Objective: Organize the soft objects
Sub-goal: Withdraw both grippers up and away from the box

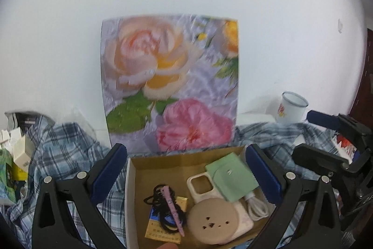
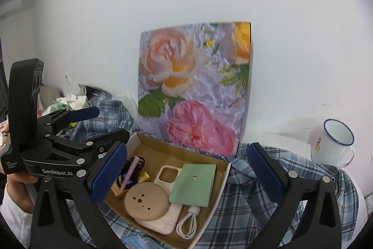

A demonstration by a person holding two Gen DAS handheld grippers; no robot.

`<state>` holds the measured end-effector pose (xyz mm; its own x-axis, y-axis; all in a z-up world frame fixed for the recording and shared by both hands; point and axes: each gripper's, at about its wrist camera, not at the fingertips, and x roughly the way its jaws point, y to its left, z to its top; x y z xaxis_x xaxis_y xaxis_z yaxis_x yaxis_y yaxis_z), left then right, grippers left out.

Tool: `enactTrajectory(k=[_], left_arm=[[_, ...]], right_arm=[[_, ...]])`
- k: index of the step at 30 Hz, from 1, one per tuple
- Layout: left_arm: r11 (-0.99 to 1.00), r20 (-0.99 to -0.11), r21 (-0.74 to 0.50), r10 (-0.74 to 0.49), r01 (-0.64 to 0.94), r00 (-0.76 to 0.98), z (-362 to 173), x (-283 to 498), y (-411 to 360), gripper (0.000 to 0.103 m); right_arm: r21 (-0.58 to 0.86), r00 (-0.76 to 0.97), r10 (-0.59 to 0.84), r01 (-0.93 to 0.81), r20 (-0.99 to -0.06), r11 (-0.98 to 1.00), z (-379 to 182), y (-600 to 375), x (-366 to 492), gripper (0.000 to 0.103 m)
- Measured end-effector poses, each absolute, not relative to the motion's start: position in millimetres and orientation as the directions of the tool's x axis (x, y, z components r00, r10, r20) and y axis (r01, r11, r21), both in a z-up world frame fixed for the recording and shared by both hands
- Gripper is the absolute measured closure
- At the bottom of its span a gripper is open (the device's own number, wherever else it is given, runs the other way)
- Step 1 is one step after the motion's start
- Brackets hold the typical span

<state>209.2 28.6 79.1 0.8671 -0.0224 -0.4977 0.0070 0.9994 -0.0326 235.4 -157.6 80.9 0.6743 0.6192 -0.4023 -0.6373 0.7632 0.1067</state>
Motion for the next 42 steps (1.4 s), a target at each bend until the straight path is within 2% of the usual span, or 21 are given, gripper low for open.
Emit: enactTrajectory(k=[14,20,32,42], left_arm=[[0.994,-0.376,-0.054,-0.109,0.095,0.920,136,162,5,0.000],[0.994,-0.346,-0.025,-0.113,0.111,0.931,151,139,-5,0.000],[0.989,-0.342,0.000,-0.140,0.149,0.929,146,99,-21,0.000],[0.984,-0.399,-0.023,-0.173,0.179,0.900,108,101,-26,0.000]], right_arm=[[0.097,0.722,0.626,-0.629,-0.294,0.771,132,-181,188,0.000],[0.099,0.718,0.647,-0.646,-0.257,0.757,139,-193,169,0.000],[0.075,0.698,0.670,-0.676,-0.253,0.733,127,-209,134,0.000],[0.068,0.694,0.661,-0.673,-0.285,0.736,91,-212,132,0.000]])
